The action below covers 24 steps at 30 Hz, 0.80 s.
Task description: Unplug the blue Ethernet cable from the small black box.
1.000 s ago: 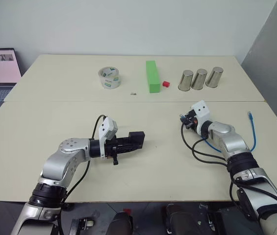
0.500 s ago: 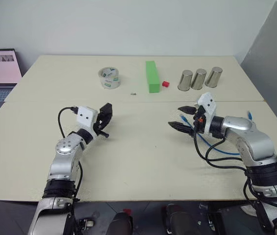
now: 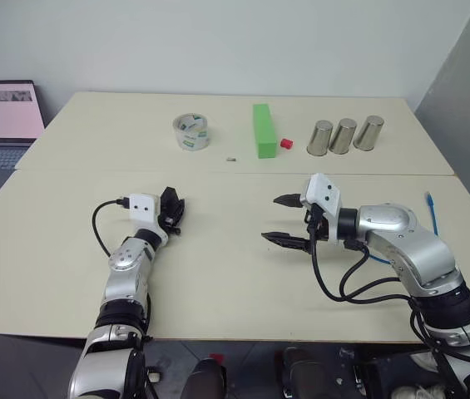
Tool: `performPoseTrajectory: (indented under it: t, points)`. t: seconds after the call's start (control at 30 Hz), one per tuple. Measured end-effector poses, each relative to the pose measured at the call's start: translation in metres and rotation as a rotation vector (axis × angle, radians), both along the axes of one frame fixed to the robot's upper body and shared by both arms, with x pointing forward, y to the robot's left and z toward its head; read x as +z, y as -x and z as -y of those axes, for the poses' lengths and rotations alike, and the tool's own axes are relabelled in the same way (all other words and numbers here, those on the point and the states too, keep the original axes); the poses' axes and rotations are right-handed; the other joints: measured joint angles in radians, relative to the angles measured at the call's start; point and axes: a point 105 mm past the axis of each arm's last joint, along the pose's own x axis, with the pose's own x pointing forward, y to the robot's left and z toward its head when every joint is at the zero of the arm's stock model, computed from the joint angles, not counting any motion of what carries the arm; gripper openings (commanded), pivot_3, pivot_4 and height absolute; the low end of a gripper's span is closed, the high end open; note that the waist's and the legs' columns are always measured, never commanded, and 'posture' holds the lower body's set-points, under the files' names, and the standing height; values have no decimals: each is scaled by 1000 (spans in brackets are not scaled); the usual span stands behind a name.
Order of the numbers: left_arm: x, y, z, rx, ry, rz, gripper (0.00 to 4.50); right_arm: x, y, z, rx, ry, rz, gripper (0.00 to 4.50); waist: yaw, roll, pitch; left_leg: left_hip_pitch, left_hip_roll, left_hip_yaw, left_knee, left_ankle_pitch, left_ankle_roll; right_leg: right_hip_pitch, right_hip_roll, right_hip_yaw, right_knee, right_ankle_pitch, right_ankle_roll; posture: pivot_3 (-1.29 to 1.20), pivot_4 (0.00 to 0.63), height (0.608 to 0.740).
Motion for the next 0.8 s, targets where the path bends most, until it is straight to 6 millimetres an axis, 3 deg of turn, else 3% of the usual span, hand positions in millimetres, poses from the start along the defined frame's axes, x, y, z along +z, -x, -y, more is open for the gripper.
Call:
performPoseTrajectory:
  t: [0.13,0.37,0.53,0.8]
  points:
    - [-3,19,-7,3,-2,-29,3877,-9,4,3,-21,-2,-24,4323,-9,0,0,0,1,0,-1,0,0,0,0,0,0,0,0,0,150,740]
    - [-3,61,-21,-50,-162,-184,3877,-22,7,31,-148,-30,-70,4323,-12,0,0,0,1,-2,0,0,0,0,1,-1,0,-3,5,0,150,740]
    - [24,78,-18,-193,-271,-208,3877,-21,13,59,-216,-45,-87,4323,-4,0,0,2,0,-2,0,0,0,3,1,-1,0,-3,5,0,150,740]
    - [83,77,-19,-387,-298,-160,3877,-15,14,116,-325,29,-99,4323,-4,-1,1,2,1,0,-1,0,0,2,1,-1,-1,-4,4,0,150,740]
